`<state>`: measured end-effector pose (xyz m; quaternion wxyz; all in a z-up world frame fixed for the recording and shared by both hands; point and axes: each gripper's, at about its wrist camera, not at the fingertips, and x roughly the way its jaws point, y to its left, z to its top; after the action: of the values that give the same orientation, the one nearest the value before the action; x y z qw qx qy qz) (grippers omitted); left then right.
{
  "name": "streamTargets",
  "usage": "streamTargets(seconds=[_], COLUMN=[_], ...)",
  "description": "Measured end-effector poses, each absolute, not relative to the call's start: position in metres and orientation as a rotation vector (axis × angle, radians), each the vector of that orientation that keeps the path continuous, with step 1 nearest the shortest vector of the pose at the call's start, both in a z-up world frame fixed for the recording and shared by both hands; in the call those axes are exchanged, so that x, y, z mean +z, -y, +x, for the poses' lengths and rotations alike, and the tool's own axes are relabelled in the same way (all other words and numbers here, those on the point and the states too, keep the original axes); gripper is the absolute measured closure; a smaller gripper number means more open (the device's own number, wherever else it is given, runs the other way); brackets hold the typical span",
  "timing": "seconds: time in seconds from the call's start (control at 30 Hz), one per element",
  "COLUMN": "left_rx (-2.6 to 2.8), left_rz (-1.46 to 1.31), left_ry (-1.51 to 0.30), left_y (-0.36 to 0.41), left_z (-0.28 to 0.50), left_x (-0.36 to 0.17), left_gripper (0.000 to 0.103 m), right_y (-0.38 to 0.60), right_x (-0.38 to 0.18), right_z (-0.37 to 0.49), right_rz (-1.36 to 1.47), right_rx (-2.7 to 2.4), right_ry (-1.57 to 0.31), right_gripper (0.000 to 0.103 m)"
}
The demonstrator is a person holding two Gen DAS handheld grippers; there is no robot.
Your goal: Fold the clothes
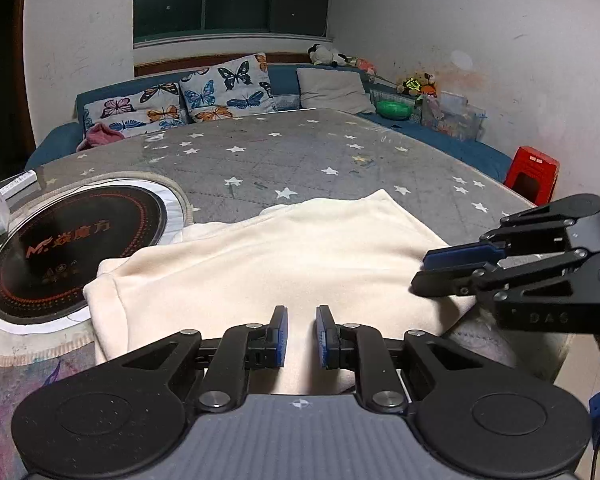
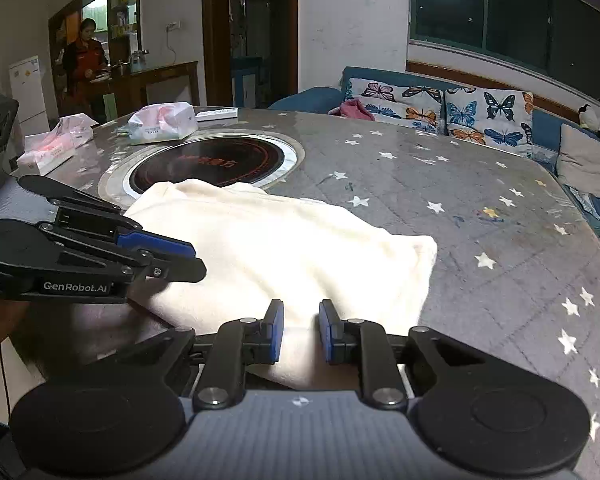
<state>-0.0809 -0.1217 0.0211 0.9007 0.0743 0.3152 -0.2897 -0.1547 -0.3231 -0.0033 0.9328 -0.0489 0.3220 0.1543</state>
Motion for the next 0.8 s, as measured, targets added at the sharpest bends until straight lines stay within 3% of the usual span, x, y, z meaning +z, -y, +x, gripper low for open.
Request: streamTargets(seconds=[0.8], left_rx=[-0.471], left_rz=[0.032], left_ry=[-0.65], left_y=[0.057], left_z=[-0.087], left_x=[0.029], left_gripper=[0.084], right_y=[0.317], right_x=[0.014], right_z=[-0.116], right_rz=[-0.108], right_rx=[0.354], right_ry=[-0.664], right_gripper=[0.086])
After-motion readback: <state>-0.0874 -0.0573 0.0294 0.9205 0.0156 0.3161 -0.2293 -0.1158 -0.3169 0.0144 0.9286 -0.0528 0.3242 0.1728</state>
